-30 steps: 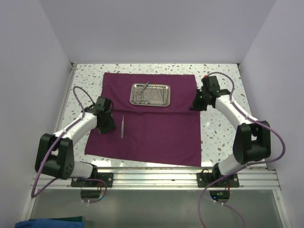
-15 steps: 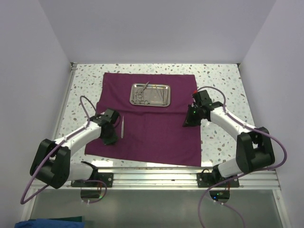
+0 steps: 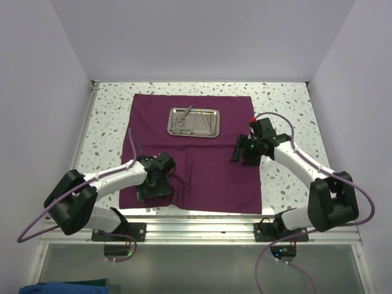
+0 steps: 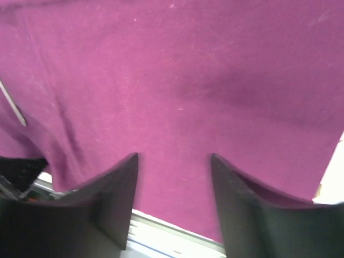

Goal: Open and lay out the surgical kit
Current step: Smooth out the surgical kit at the center of the board.

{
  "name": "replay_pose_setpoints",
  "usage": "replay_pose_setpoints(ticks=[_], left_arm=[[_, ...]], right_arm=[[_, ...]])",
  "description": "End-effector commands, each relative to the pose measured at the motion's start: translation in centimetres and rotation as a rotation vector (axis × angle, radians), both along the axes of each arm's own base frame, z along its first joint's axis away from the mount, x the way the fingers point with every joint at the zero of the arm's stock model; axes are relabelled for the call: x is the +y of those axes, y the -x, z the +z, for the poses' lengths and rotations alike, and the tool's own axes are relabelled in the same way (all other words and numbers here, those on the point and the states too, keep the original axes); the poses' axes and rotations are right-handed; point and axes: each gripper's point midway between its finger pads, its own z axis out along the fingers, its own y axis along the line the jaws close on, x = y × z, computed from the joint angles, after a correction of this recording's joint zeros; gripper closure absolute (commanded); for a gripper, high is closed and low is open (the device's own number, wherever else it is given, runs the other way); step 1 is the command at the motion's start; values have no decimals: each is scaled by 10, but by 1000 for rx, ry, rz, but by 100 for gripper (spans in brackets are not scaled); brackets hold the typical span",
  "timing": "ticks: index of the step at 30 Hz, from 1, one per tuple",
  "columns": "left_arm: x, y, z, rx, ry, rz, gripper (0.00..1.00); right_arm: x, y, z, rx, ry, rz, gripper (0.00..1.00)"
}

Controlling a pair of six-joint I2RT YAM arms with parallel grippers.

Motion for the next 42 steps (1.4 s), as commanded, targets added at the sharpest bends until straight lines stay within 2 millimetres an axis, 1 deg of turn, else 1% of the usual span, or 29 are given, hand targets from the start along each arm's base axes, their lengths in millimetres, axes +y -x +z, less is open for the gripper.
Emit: replay_pose_setpoints(ticks=[1, 2, 5, 6, 7, 9, 11, 12, 13, 15, 16, 18, 20, 21, 23, 24, 26, 27, 29, 30, 31, 32, 33, 34, 36, 37, 38, 39, 42], left_arm=[[-16, -11, 3, -70, 27, 31, 18], [-18, -13, 8, -87, 34, 35, 10], [-21, -14, 13, -103, 37, 44, 8], [-23, -13, 14, -100, 41, 44, 10], [-25, -10, 14, -99, 42, 30, 15], [-27, -5, 15, -90, 38, 34, 17], [-25, 0, 13, -75, 17, 30, 22], [-24, 4, 9, -56, 11, 23, 30], [-21, 8, 4, -24, -13, 11, 44], [-26, 14, 4, 35, -13, -14, 55], [-24, 24, 5, 80, -42, -50, 65], [-34, 27, 19, 80, -35, -92, 69], [-31, 29, 37, 84, -41, -111, 69], [-42, 17, 56, 29, -8, -114, 68], [-52, 0, 85, -54, 34, -131, 56], [-67, -24, 109, -147, 74, -137, 47], [-81, -57, 130, -267, 82, -188, 41], [-97, -82, 145, -335, 109, -193, 37], [-103, -109, 150, -392, 87, -228, 35], [-103, -128, 153, -420, 88, -209, 35], [-114, -147, 144, -434, 98, -229, 35], [-118, -160, 140, -443, 112, -232, 35], [-126, -181, 129, -455, 140, -221, 35], [-128, -190, 122, -453, 144, -239, 36], [-134, -211, 112, -460, 158, -247, 37], [-137, -219, 92, -431, 134, -266, 38], [-140, -225, 86, -426, 132, -278, 39], [-147, -232, 70, -403, 130, -295, 39], [-154, -236, 50, -360, 124, -326, 40]], right_arm=[[4, 0, 21, -68, -35, 38, 36], [2, 2, 24, -76, -24, 42, 36], [-3, 6, 30, -88, -4, 45, 35], [-4, 8, 32, -93, -2, 47, 35], [-5, 9, 32, -92, 1, 45, 35], [-5, 13, 34, -92, -3, 49, 35], [-4, 17, 33, -85, -13, 54, 34], [-5, 19, 31, -79, -14, 51, 34], [-5, 22, 27, -68, -13, 52, 34], [-8, 24, 25, -65, -5, 44, 34], [-9, 26, 25, -60, 3, 44, 34], [-13, 26, 28, -72, 20, 39, 34], [-15, 27, 31, -78, 28, 35, 34], [-16, 26, 34, -89, 31, 35, 34], [-15, 23, 40, -102, 29, 32, 34], [-15, 21, 40, -104, 29, 31, 34], [-13, 14, 47, -126, 26, 29, 34], [-13, 10, 49, -134, 26, 25, 34], [-10, -2, 58, -149, 31, 26, 34], [-10, -6, 61, -154, 36, 26, 34], [-8, -13, 67, -166, 38, 31, 34], [-8, -17, 69, -169, 43, 29, 34], [-7, -21, 73, -177, 45, 30, 35], [-6, -26, 81, -191, 47, 33, 36], [-7, -31, 83, -190, 59, 31, 36], [-7, -33, 89, -199, 63, 32, 37], [-8, -34, 91, -202, 68, 29, 37], [-9, -35, 93, -207, 74, 24, 37], [-12, -33, 98, -214, 80, 15, 37]])
